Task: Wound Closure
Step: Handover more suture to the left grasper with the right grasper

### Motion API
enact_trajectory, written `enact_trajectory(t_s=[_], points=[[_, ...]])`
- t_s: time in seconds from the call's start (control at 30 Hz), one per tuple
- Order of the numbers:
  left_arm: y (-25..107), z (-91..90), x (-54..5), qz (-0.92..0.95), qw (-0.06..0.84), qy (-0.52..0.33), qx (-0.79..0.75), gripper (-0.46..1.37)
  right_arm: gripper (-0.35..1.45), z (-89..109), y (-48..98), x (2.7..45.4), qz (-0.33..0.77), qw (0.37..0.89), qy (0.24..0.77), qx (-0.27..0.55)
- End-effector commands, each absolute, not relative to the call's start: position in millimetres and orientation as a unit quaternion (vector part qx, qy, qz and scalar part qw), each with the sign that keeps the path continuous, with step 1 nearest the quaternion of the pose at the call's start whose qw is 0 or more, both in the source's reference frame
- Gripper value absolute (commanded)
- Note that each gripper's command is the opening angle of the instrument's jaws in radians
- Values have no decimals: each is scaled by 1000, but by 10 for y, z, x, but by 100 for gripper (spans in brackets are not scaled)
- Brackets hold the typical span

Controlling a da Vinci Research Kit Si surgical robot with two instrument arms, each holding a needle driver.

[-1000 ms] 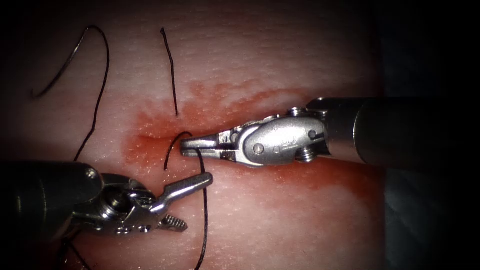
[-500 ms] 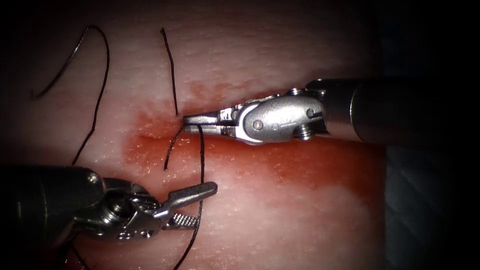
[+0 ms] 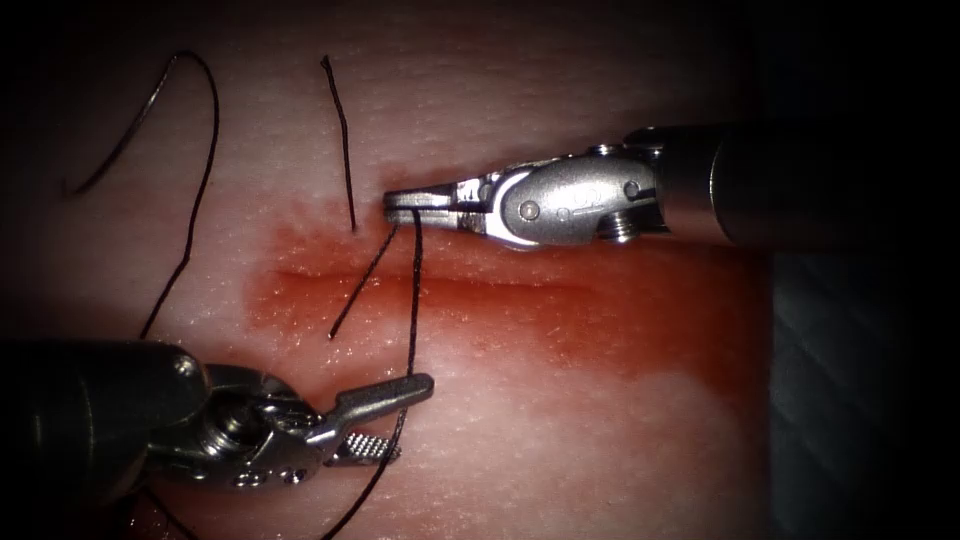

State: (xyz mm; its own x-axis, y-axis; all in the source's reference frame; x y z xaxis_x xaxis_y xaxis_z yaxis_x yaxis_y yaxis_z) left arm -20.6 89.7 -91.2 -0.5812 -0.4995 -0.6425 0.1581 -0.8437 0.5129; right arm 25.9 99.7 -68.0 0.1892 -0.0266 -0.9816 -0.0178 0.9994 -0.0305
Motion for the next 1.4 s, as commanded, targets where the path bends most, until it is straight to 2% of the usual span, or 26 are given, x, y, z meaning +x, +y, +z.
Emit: enact_trajectory(t_s=[0.03,0.3,0.6,1.4], points=[[897,-911,-207,-865,191,-204,416,26,-35,-680,997,259,-2,771,637,-18],[887,-892,-210,-867,209,-194,408,24,-35,-676,999,256,3,771,637,-17],[879,-889,-217,-866,214,-183,412,34,-35,-668,1008,253,5,772,636,-20],[865,-896,-217,-866,214,-177,415,31,-35,-639,1031,252,10,783,622,-26]])
